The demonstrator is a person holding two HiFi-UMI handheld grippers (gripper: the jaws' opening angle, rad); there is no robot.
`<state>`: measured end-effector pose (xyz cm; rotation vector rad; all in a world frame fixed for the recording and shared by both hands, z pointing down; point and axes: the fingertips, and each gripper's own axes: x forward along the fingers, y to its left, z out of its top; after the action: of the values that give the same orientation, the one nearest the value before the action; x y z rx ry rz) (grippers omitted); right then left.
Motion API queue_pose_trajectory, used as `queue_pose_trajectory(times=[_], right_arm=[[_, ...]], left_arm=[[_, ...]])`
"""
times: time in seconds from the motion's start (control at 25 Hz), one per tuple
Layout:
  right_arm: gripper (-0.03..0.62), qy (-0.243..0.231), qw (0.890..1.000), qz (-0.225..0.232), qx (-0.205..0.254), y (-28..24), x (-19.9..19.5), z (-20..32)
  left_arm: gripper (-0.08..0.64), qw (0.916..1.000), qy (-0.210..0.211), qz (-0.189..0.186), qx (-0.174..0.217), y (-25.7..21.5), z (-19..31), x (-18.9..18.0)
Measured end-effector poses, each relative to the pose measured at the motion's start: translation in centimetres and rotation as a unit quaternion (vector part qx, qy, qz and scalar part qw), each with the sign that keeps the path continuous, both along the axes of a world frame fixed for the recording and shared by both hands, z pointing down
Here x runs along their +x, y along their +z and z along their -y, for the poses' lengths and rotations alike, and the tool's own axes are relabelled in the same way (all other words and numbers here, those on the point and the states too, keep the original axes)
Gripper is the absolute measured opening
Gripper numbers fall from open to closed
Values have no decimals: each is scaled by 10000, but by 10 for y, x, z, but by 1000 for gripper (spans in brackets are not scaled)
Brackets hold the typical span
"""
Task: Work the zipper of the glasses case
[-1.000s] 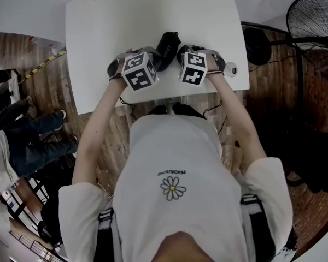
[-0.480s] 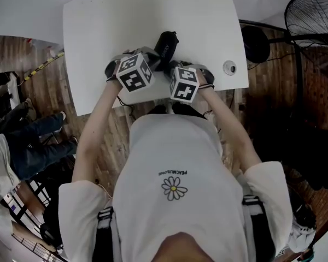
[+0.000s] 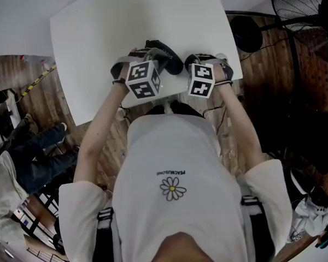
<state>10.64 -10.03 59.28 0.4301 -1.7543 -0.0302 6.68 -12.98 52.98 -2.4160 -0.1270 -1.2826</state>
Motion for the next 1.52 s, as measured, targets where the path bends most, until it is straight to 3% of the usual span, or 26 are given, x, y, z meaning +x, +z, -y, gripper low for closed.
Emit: queue_pose_trajectory(times=[0.12, 0.28, 0.44, 0.52, 0.6, 0.72, 0.88, 1.0, 1.08, 1.16, 1.32, 1.52], right_arm=[[8, 155, 9999, 48, 49, 3, 2, -3], [8, 290, 9994, 187, 23, 4, 0, -6], [8, 353, 9971, 573, -358, -1, -15, -26], [8, 588, 9935, 852, -477, -2, -25, -38], [8, 1117, 9863, 1120, -476, -3, -35, -42], [8, 2267, 9594, 1603, -505, -2, -47, -39], [8, 3691, 8968, 2334, -709, -4, -60, -32], [9, 4328, 8547, 2742, -833, -3, -65, -28], [9, 4484, 8399, 2933, -869, -1, -66, -26], [9, 4498, 8355, 3025, -894, 0, -66, -26], [9, 4413, 8395, 3043, -889, -1, -66, -27], [9, 4264, 8578, 2766, -764, -2, -52, -33]], left_arm=[[12, 9992, 208, 200, 277, 11, 1, 15], [12, 9996, -64, 247, -72, 16, 2, 14], [12, 9997, -78, 235, -38, 17, 0, 8], [12, 9994, -83, 320, -40, 18, -2, 10], [12, 9993, -80, 370, -46, 19, -3, 11], [12, 9992, -144, 367, -41, 20, -3, 11], [12, 9990, -288, 309, -109, 18, 1, 10], [12, 9990, -316, 288, -97, 19, 2, 12], [12, 9991, -305, 281, -120, 20, 2, 11], [12, 9990, -321, 273, -149, 20, 2, 10], [12, 9988, -430, 204, -145, 19, 1, 10], [12, 9973, -633, 54, -368, 16, 0, 11]])
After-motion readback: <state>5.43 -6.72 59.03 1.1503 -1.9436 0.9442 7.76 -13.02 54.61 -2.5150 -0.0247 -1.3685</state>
